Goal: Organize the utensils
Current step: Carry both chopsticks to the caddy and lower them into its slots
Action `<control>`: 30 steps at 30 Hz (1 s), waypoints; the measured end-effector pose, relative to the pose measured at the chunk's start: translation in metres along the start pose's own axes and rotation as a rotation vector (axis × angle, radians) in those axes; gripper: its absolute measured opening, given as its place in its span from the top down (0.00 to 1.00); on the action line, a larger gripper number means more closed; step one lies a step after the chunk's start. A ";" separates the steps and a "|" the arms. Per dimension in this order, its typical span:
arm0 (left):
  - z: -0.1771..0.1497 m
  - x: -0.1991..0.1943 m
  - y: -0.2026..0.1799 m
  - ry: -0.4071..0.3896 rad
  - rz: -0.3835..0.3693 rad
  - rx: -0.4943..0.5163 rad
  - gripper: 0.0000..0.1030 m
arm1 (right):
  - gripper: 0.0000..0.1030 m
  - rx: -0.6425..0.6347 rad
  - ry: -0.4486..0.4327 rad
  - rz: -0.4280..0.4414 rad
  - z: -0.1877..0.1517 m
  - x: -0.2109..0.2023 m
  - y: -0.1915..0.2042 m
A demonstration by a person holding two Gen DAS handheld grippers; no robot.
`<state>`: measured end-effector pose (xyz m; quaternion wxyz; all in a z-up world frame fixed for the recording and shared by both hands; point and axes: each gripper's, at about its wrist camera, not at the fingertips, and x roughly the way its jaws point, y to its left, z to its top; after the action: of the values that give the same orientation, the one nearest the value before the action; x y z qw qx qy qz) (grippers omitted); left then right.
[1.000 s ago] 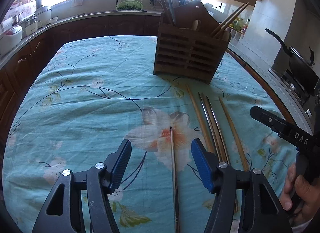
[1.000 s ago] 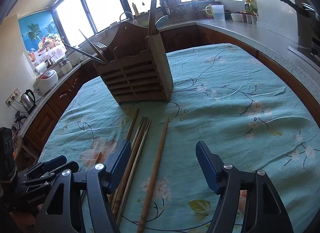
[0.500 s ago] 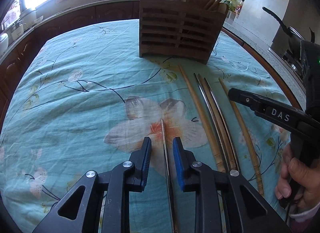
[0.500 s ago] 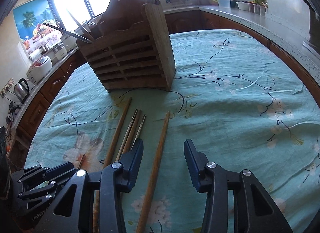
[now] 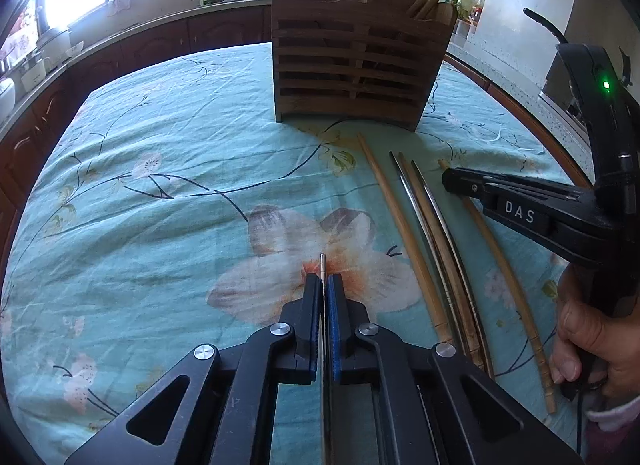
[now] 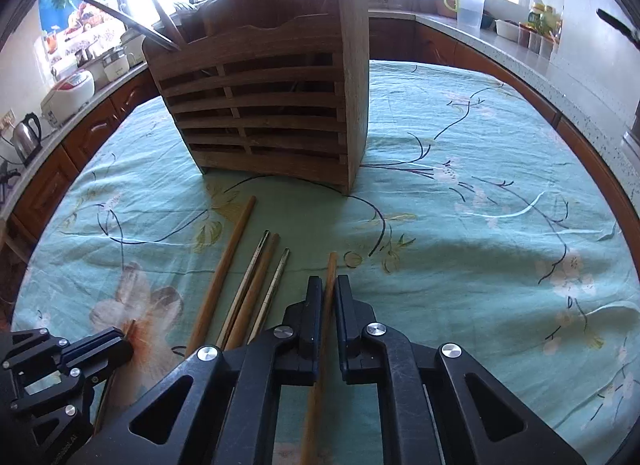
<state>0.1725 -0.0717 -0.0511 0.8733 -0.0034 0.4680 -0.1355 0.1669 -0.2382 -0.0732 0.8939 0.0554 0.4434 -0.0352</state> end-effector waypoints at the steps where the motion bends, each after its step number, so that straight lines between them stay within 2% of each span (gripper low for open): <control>1: 0.000 -0.002 0.003 -0.001 -0.014 -0.014 0.98 | 0.94 0.008 -0.010 0.012 -0.001 -0.005 0.000; 6: 0.002 -0.027 0.019 -0.048 -0.082 -0.082 0.98 | 0.95 0.041 -0.078 0.066 -0.003 -0.044 -0.007; 12: 0.008 -0.072 0.030 -0.142 -0.134 -0.118 0.98 | 0.95 0.058 -0.172 0.092 0.002 -0.091 -0.006; 22: 0.002 -0.152 0.038 -0.314 -0.179 -0.130 0.98 | 0.95 0.076 -0.338 0.136 0.018 -0.159 -0.007; 30: -0.002 -0.180 0.044 -0.378 -0.189 -0.139 0.98 | 0.95 0.075 -0.418 0.152 0.029 -0.189 -0.006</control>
<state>0.0864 0.0139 0.0886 0.9266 -0.1328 0.3019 -0.1808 0.0747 -0.2454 0.0941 0.9638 0.1136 0.2413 0.0052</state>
